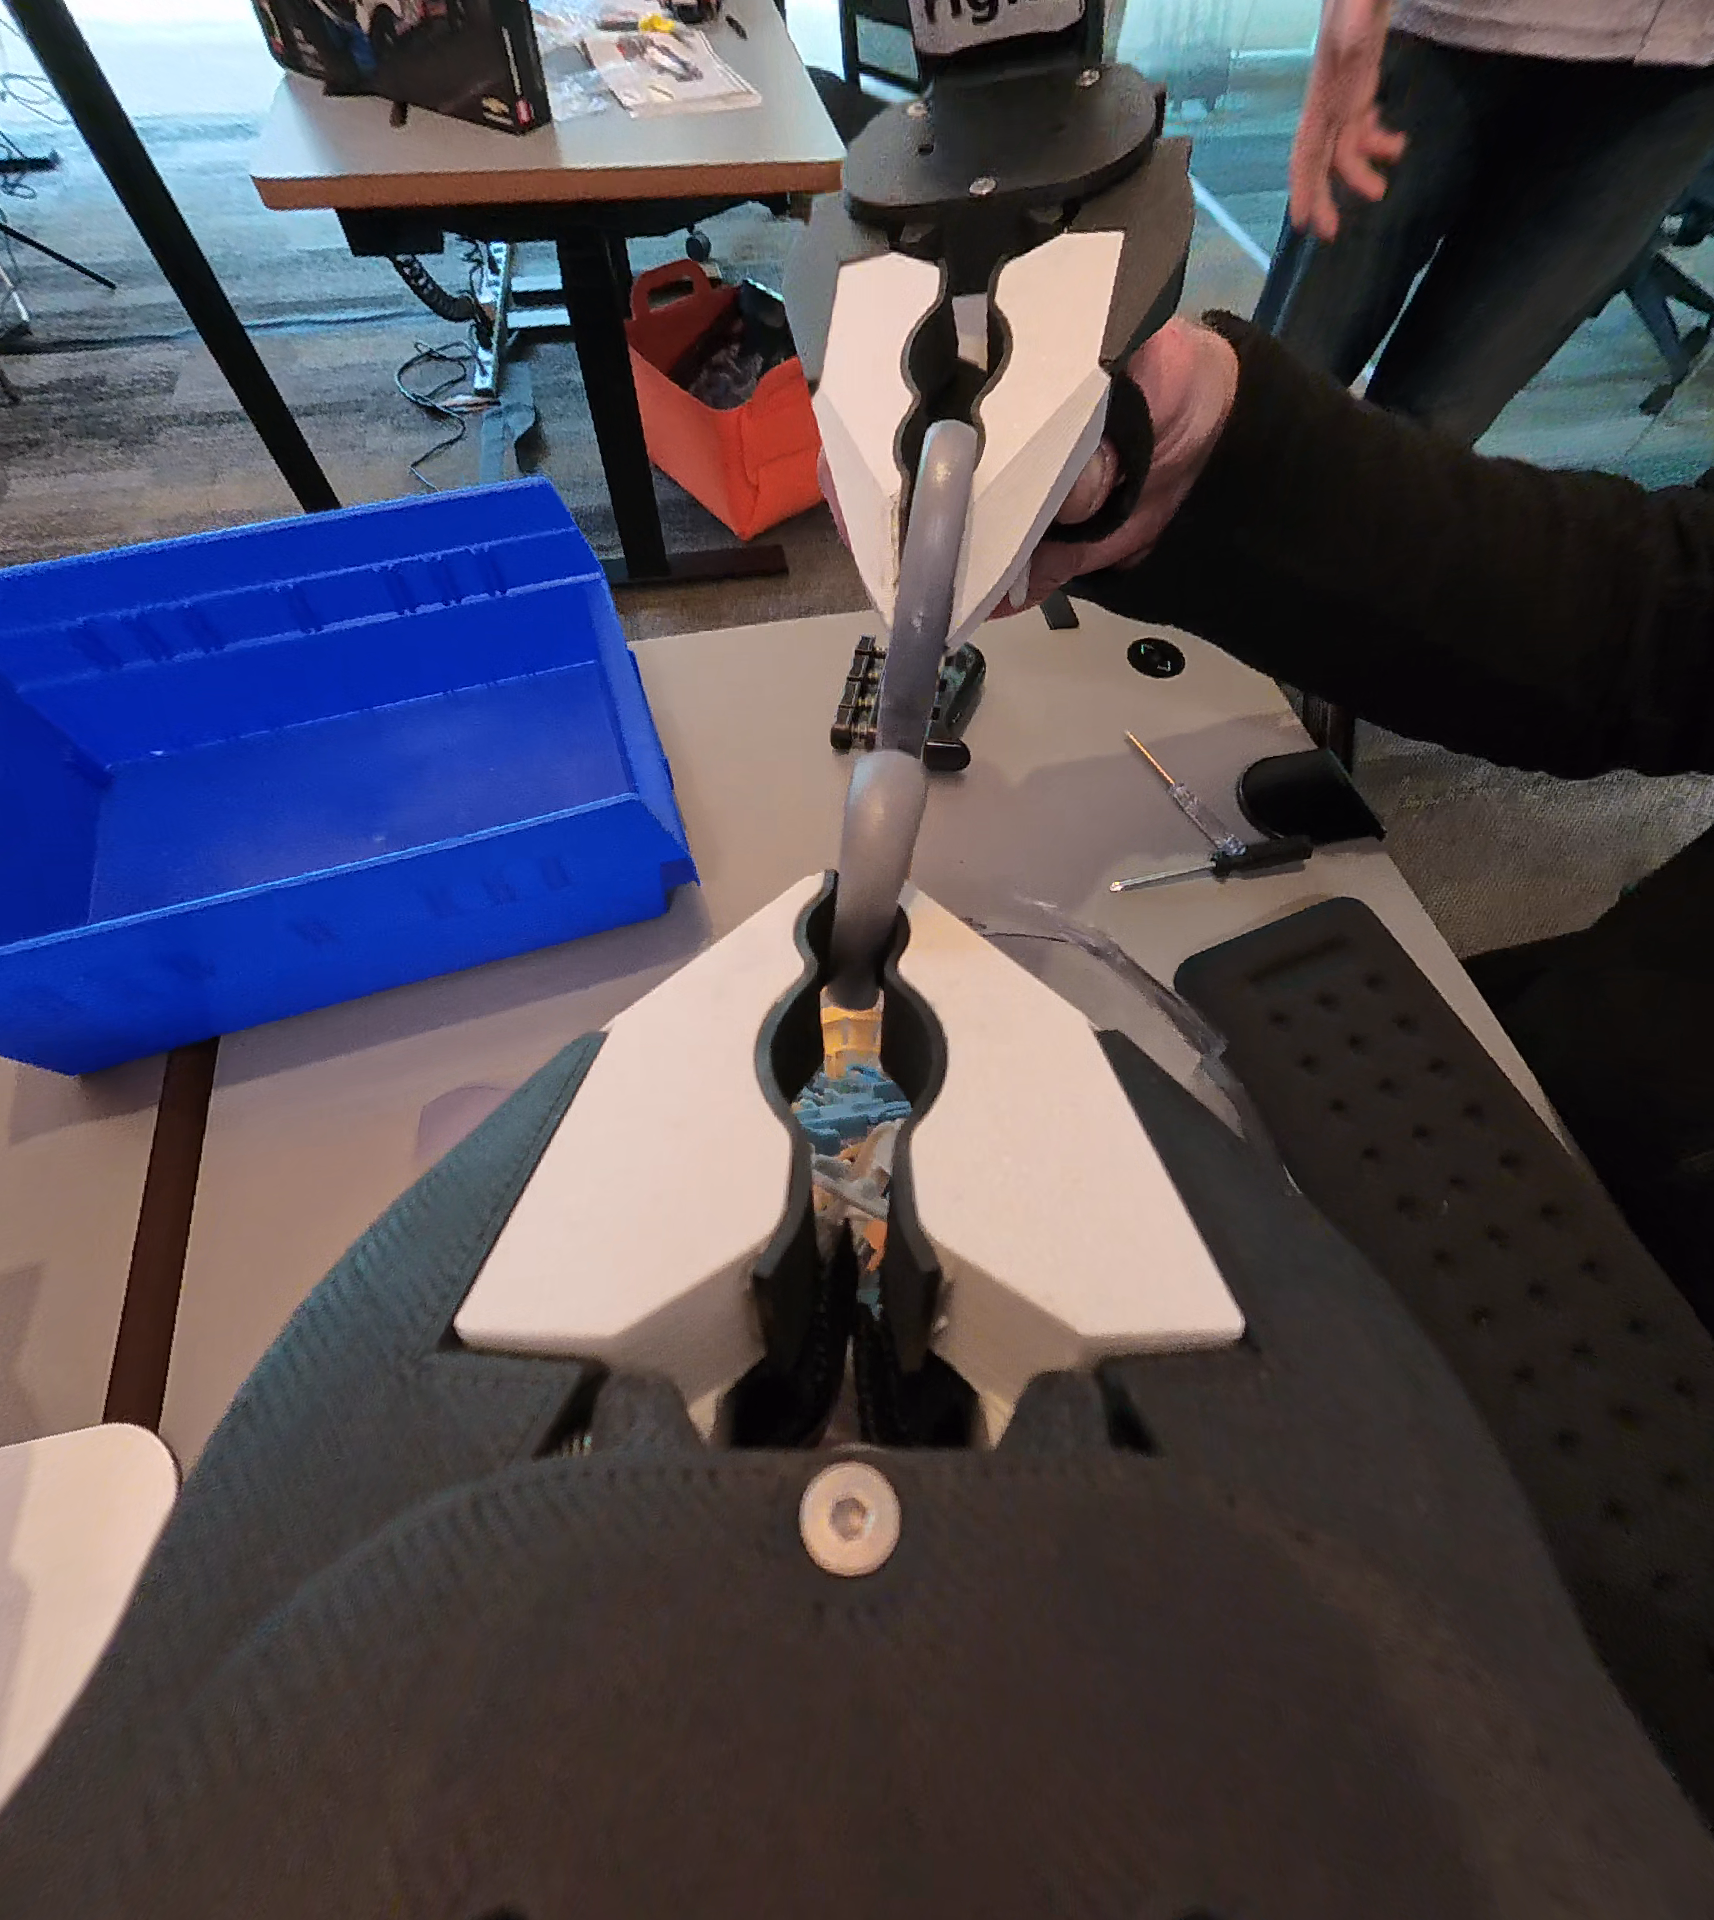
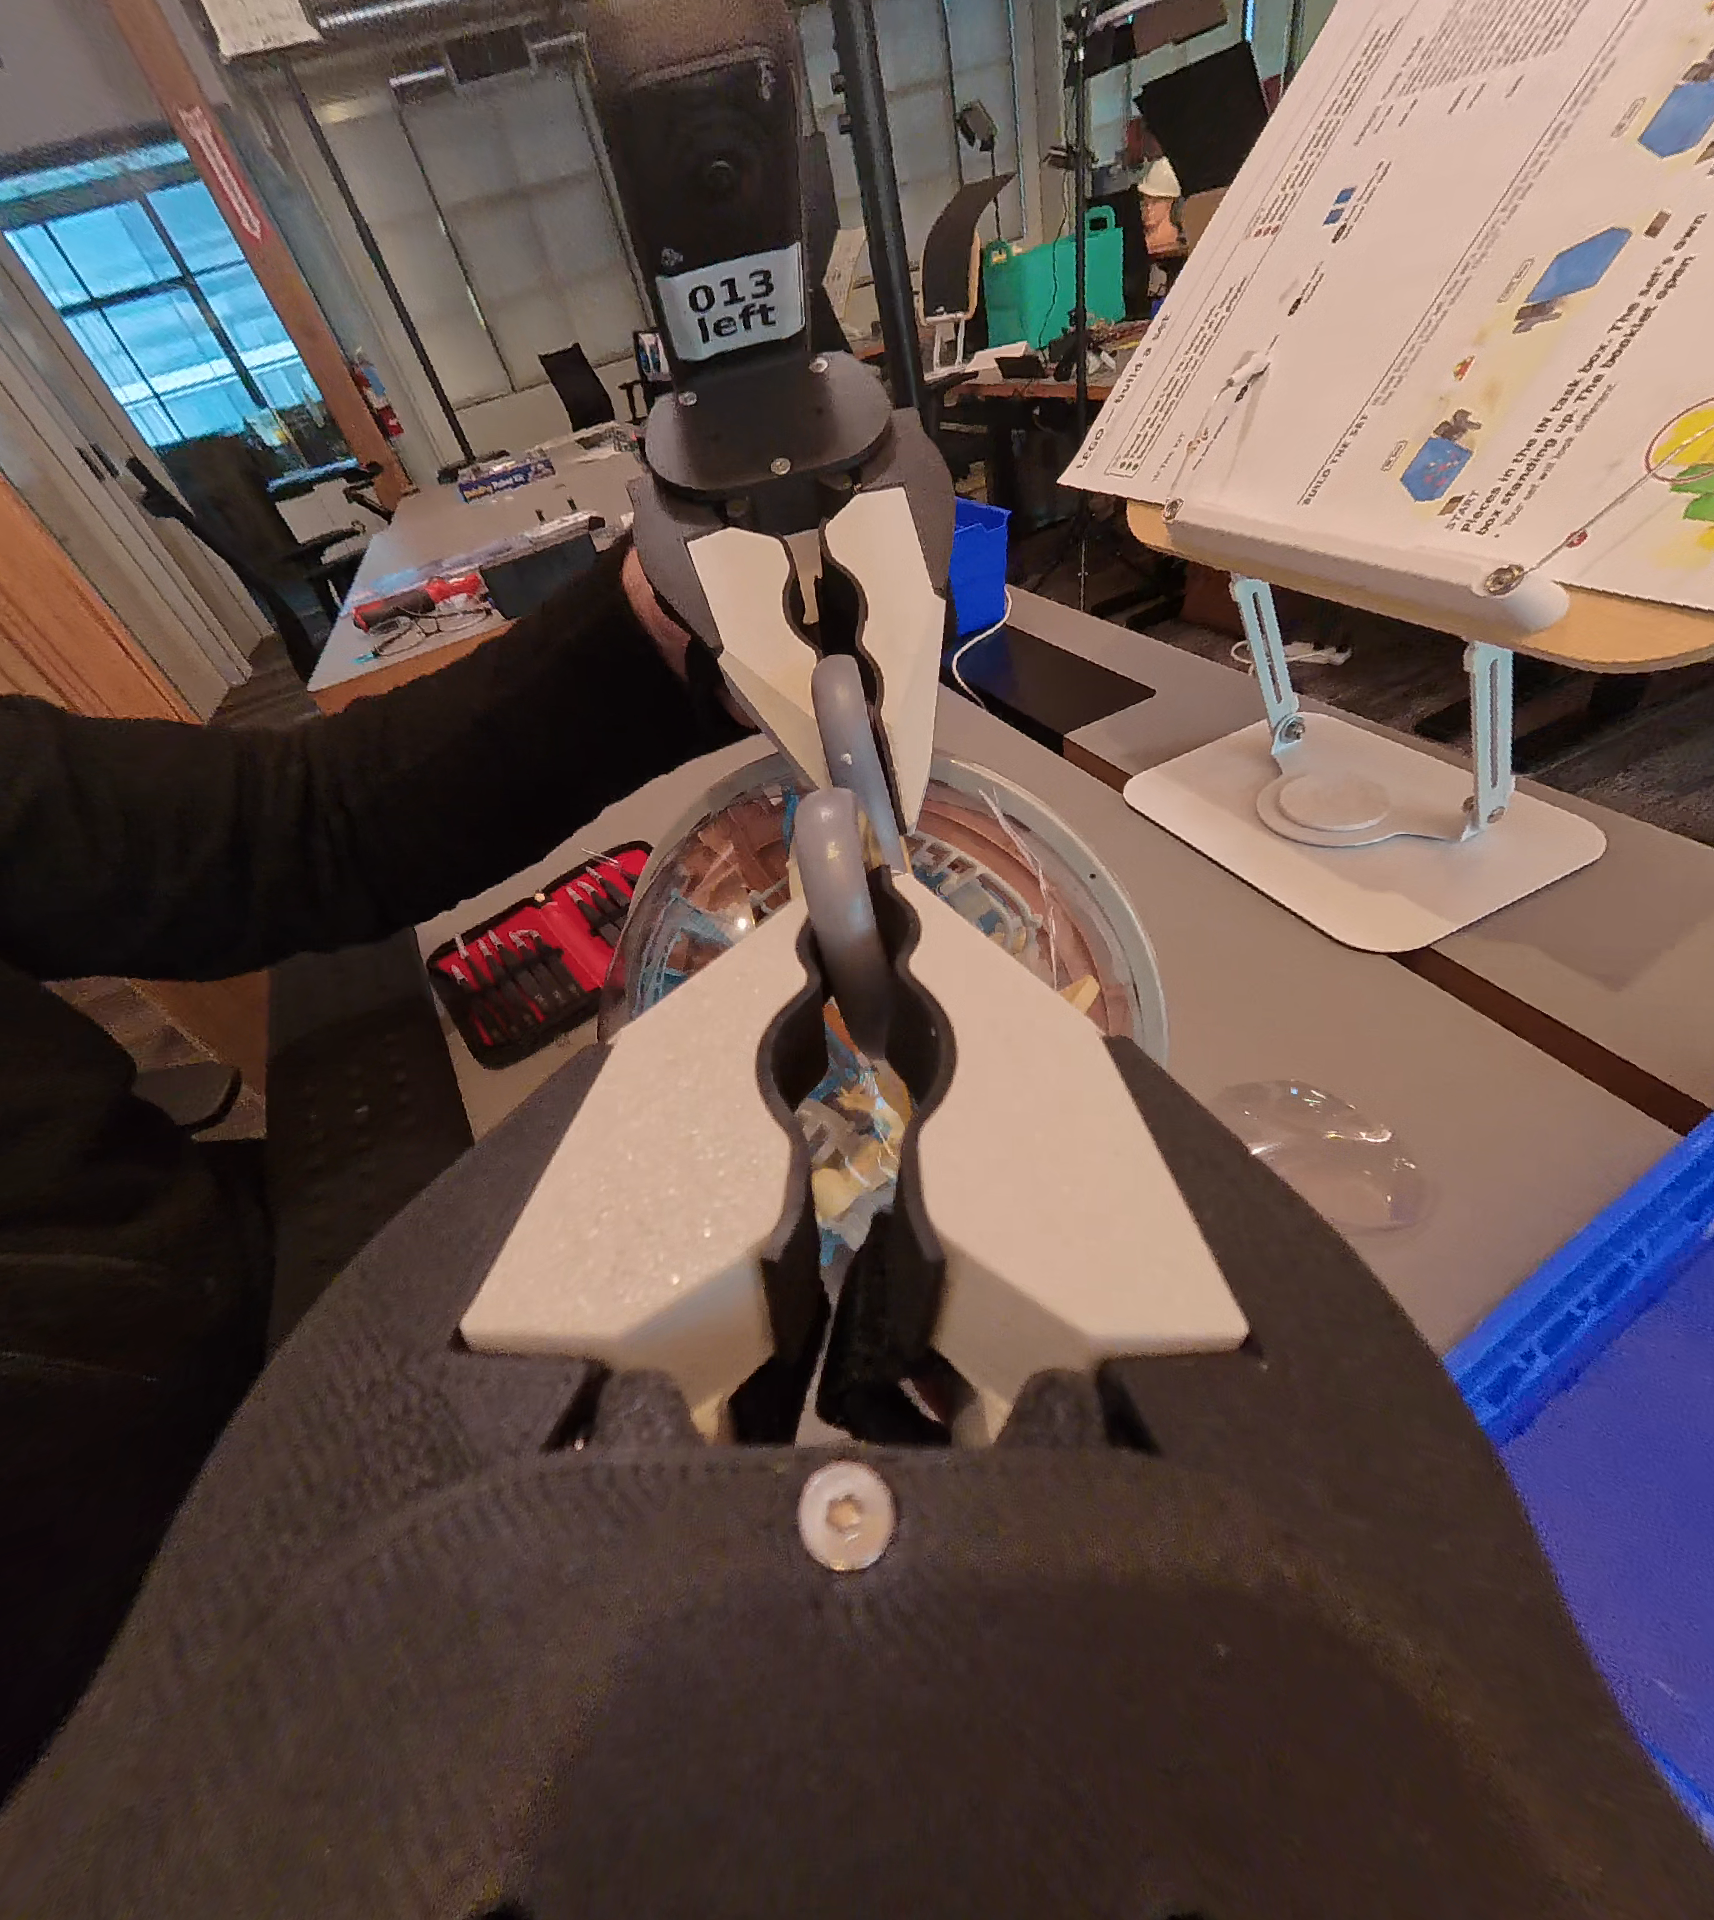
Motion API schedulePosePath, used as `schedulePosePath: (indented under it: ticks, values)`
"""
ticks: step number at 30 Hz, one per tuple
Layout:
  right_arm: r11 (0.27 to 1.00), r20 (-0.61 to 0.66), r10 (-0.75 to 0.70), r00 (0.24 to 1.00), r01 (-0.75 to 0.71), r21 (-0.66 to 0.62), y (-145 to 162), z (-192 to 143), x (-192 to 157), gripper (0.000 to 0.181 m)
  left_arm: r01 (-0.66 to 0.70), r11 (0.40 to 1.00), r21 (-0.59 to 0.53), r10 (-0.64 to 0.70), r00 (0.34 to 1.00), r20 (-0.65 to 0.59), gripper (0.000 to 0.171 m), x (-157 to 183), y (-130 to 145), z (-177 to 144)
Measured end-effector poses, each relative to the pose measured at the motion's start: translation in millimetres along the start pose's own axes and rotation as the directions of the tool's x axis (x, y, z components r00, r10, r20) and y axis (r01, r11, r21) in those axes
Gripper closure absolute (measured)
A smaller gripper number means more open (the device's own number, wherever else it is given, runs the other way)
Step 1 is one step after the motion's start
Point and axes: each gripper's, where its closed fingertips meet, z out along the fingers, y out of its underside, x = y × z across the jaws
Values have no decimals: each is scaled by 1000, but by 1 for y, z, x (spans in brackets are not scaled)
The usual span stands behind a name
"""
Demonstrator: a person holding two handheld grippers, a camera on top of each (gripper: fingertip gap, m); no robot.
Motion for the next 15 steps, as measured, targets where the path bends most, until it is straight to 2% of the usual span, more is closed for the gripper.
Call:
schedulePosePath:
  ticks: [6,15]
  values:
    - [996,17,8,1000,-9,83,3,-11,2,180,-10,1000,-27,10,1000,-10,171,1,-7,10]
    - [999,1,-17,1000,17,48,0,-7,1,180,-29,1000,-10,29,999,16,171,1,-10,8]
